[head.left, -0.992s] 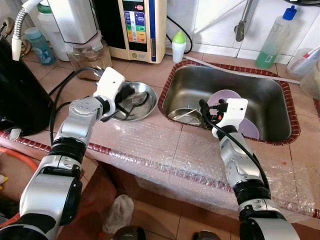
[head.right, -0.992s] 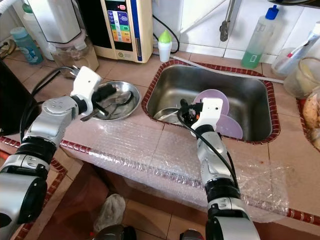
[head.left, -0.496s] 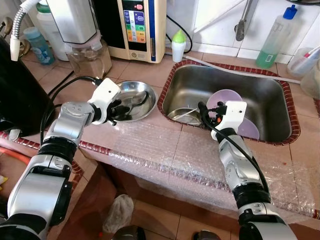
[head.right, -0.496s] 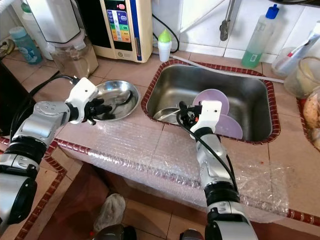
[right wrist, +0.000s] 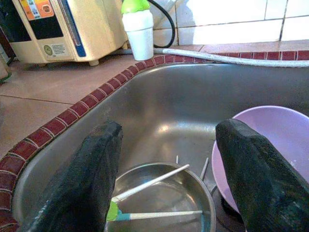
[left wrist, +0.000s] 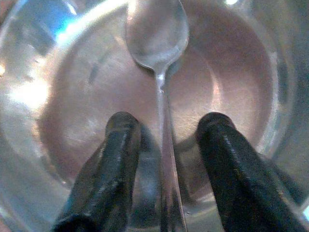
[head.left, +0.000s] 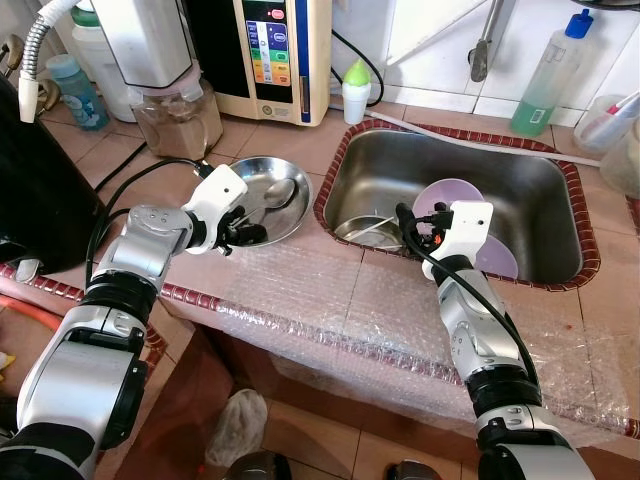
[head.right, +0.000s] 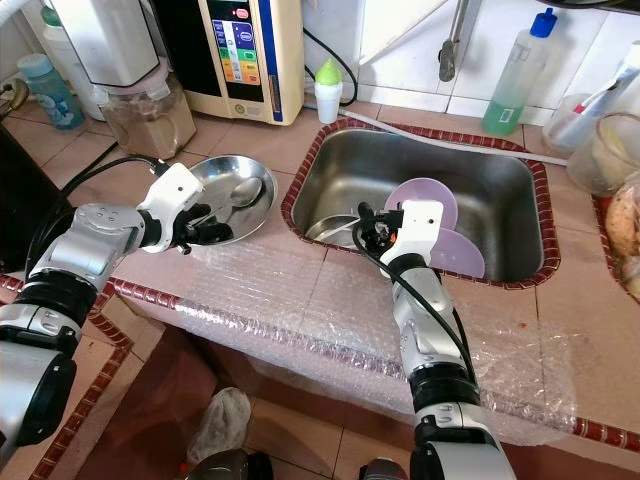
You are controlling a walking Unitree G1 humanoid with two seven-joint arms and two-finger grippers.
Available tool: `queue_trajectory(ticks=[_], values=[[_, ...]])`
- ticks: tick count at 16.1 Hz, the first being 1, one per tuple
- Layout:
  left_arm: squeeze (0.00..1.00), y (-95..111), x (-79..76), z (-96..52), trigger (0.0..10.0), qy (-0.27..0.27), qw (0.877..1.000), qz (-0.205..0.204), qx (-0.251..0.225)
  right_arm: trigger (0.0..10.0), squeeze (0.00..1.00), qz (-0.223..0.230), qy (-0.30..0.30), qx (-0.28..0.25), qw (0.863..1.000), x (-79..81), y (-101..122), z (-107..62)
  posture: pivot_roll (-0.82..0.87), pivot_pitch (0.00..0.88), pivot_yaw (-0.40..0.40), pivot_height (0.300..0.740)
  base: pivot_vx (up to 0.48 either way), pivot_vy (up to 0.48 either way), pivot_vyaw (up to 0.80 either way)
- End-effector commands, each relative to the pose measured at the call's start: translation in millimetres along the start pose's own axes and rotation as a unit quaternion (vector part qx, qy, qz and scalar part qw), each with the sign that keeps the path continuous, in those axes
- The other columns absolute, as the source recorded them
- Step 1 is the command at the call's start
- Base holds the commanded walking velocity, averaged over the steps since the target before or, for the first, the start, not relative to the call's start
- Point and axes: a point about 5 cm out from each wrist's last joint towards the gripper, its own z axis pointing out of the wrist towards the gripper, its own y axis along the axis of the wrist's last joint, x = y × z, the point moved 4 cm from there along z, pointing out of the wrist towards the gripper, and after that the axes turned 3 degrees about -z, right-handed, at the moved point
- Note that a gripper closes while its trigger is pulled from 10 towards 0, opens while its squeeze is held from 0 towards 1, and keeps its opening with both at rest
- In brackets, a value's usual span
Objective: Kitchen organization
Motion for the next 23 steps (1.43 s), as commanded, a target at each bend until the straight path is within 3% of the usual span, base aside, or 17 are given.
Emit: queue_trajectory(ticks=[1,9,13,15,19,23], values=[[0.0,-16,0.0,-1.5,0.0,-0.007,0.999,-0.002,0.036,10.0,0.0,-0.006,0.005,-0.005,1.0,3.3,6,2.2,-0.12,0.026,0.067,0.74,0.0,0.0,0.0],[0.0,-19,-2.3,-0.3,0.0,-0.012,0.999,0.003,0.034,10.0,0.0,-0.005,0.006,-0.008,1.0,3.2,8,2.9,-0.11,0.026,0.065,0.74,0.0,0.0,0.0],[0.0,-22,-4.6,2.3,0.0,-0.005,1.0,-0.014,0.022,10.0,0.0,0.01,0.028,-0.018,0.999,7.4,13,3.7,-0.12,0.023,0.062,0.74,0.0,0.0,0.0],[0.0,-15,-0.4,1.6,0.0,0.012,1.0,-0.015,0.0,10.0,0.0,0.033,0.097,-0.024,0.994,25.1,18,2.0,-0.12,0.023,0.061,0.74,0.0,0.0,0.0],[0.0,3,11.1,-1.6,0.0,0.057,0.998,0.0,-0.042,10.0,0.0,0.007,0.225,-0.003,0.974,52.7,16,-10.7,-0.12,0.019,0.061,0.74,0.0,0.0,0.0],[0.0,21,20.2,-6.6,0.0,0.099,0.991,0.034,-0.079,10.0,0.0,0.0,0.252,0.006,0.968,60.8,12,-18.5,-0.12,0.016,0.062,0.74,0.0,0.0,0.0]])
